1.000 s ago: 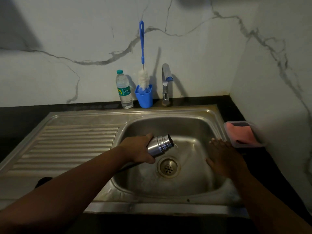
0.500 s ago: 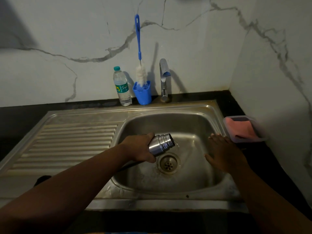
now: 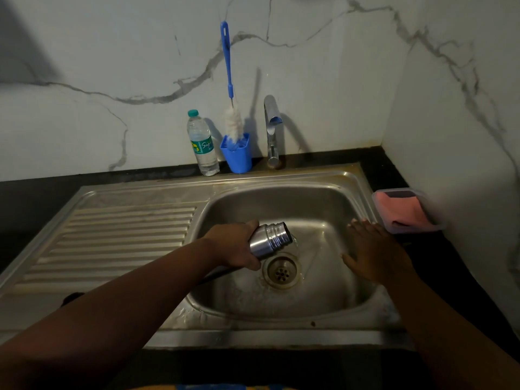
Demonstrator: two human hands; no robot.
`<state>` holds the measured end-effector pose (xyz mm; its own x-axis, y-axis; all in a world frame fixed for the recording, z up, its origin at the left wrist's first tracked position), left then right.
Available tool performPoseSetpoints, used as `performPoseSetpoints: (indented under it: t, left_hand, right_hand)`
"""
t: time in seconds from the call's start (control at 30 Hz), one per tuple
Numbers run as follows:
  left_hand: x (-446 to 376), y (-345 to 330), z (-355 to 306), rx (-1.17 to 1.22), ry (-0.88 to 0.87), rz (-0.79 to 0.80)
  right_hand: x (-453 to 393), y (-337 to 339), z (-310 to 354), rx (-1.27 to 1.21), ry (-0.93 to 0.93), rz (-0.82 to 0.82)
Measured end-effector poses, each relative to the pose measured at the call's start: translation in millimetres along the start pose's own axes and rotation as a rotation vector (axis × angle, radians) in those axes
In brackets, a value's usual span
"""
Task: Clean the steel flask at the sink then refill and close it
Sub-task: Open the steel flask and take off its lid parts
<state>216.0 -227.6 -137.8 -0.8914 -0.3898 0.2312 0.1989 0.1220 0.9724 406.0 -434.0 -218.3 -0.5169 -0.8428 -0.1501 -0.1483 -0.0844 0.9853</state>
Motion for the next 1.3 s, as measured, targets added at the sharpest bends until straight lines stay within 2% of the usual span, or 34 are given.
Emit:
performPoseSetpoints:
  t: [0.8,1.3]
  left_hand:
    - [-5.1,-17.7,-11.1,-0.032,0.022,0.059]
    - [-7.8,-19.7,-17.9,-0.067,0.016,0.079]
  right_hand:
    - [-1.9,-6.6,-2.1,0.01,-0.03,0.084]
    - [-1.4,-3.6,-1.7,0.06,-0.022,0.065]
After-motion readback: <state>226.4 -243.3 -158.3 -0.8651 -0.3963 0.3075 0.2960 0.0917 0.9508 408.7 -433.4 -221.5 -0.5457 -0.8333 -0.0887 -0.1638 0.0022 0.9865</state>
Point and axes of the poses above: each hand's wrist, its own x-axis away from the middle knuckle, its own y-axis out of the back of the hand, z = x × y, the point moved 6 cm from there along -x, towards the middle knuckle, and after that the axes turned 1 degree about x, right-handed, at the moved point
